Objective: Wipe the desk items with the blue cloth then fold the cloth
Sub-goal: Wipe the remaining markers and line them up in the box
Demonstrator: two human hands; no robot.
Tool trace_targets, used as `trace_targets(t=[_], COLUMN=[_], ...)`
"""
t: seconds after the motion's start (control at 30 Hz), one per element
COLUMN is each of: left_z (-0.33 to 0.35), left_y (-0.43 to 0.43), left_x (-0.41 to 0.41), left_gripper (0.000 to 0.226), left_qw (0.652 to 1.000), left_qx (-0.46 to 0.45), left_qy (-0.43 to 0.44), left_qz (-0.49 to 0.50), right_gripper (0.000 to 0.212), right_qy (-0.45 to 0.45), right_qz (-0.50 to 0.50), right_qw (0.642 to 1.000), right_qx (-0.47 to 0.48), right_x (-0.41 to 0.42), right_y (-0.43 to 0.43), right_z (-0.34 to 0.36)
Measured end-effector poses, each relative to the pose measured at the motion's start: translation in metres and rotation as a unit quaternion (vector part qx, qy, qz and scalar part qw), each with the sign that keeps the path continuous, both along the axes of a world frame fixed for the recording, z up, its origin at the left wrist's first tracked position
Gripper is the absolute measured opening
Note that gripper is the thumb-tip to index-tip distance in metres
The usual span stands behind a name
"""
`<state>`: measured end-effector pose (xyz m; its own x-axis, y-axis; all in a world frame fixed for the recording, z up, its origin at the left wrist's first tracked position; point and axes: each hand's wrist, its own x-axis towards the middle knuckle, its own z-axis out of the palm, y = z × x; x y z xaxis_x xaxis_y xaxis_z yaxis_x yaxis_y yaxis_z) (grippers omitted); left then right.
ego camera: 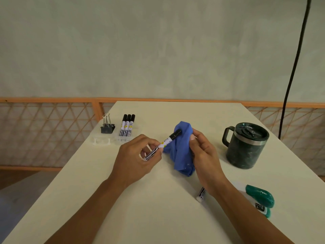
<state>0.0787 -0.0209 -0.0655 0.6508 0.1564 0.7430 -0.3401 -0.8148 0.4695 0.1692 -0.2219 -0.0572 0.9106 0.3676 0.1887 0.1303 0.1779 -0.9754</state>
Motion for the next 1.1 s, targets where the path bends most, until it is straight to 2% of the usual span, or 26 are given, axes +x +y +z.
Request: trace_targets(t=[0.1,0.2,0.33,0.53,0.83,1.1], left_z=[0.000,0.000,-0.001,-0.003,0.000,0.002], left_y=[0.000,-0.001,-0.004,-0.008,-0.010,-0.006], left_x=[0.000,0.000,-0.001,0.002,0.004,0.002], left_gripper=[0.011,0.011,0.011,0.010,0.009,0.005], left_qw=[1.000,1.000,0.999,0.998,0.997,0.998], left_qx=[-0.004,0.001,-0.009,-0.010,-0.019,-0.041], left_qy=[0.007,0.010,0.030,0.037,0.042,0.038], left_qz=[-0.003,-0.010,-0.038,-0.055,-0.062,-0.042], right_gripper=[0.032,0.044,0.047,0.022,0.014,0.028], right_qy=[-0.013,-0.027,-0.020,0.001,-0.017,0.071], right_qz=[0.017,0.045,0.006,-0.060,-0.092,-0.066], right_qw=[1.000,0.999,1.000,0.998,0.995,0.991], right_qx=[-0.008,-0.010,-0.009,0.002,0.018,0.090], right_x=[-0.003,-0.006,-0.007,-0.002,0.004,0.014], right_y=[-0.001,-0.002,0.001,-0.001,-0.001,0.000], right_z=[0.003,0.004,0.002,0.006,0.009,-0.001])
